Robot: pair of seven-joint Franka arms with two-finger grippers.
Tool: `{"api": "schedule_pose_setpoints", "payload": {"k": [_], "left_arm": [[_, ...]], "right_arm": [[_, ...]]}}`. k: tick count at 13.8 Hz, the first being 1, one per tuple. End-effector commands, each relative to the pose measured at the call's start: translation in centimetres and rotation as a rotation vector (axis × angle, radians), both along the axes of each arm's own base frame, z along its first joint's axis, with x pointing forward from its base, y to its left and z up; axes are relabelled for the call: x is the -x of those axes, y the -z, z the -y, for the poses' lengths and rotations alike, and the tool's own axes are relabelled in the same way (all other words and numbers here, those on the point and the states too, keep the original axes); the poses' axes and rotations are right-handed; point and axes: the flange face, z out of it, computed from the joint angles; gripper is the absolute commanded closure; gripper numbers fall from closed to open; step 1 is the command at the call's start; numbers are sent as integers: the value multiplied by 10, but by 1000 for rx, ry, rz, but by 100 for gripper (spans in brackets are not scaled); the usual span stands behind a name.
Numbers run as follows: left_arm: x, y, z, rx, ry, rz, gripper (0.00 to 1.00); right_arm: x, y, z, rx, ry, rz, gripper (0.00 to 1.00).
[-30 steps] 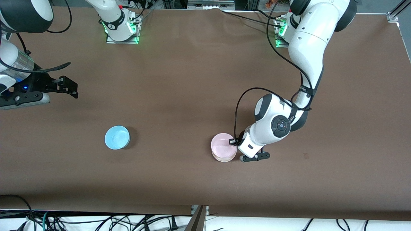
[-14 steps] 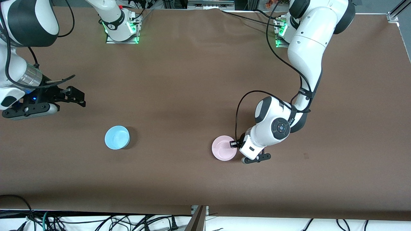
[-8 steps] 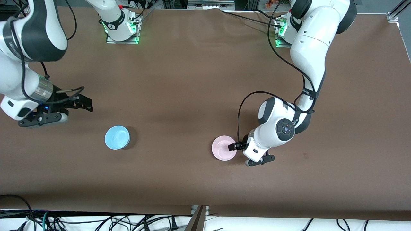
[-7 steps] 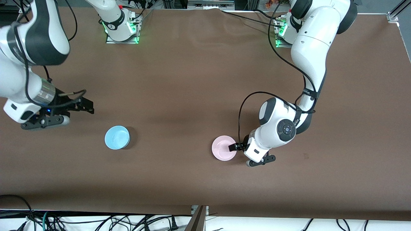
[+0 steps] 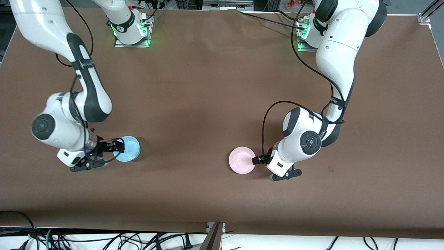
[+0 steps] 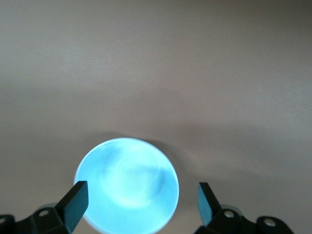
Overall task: Stack pink and blue bowls on white bowl
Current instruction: 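Grasp the blue bowl rim with the right gripper while the left gripper withdraws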
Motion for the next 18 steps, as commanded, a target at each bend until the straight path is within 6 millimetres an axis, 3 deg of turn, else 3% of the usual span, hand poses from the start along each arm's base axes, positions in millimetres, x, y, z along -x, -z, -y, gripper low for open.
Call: {"api": "schedule_pose_setpoints", "payload": {"k": [1, 3, 5, 8, 9, 11, 12, 14, 16, 18], "left_arm": [[1, 2, -4, -21, 33, 2, 0], [-3, -5, -13, -28, 25, 11, 0], [-11, -28, -47, -48, 66, -5, 0], [-14, -68, -127, -97, 227, -10, 0], [-10, -82, -158, -118, 266, 2, 0], [4, -125, -204, -122, 276, 4, 0], [13, -152, -217, -139, 287, -19, 0], [39, -200, -231, -221, 321, -79, 0], [61, -246, -254, -219, 302, -109, 0], [85, -299, -261, -211, 296, -108, 0]], "right_arm": [[-4, 29, 10, -3, -17, 0, 1], [3, 41, 11, -2, -12, -29, 2], [10, 59, 11, -1, -12, -63, 18], [9, 60, 8, -5, -5, -68, 87], [10, 59, 7, -7, -3, -78, 100], [6, 44, 0, -19, 17, -99, 100], [3, 31, -8, -45, 38, -124, 100], [-6, -11, -61, -167, 89, -185, 100], [-3, -33, -130, -180, 194, -191, 100], [8, -47, -205, -185, 312, -176, 100]]}}
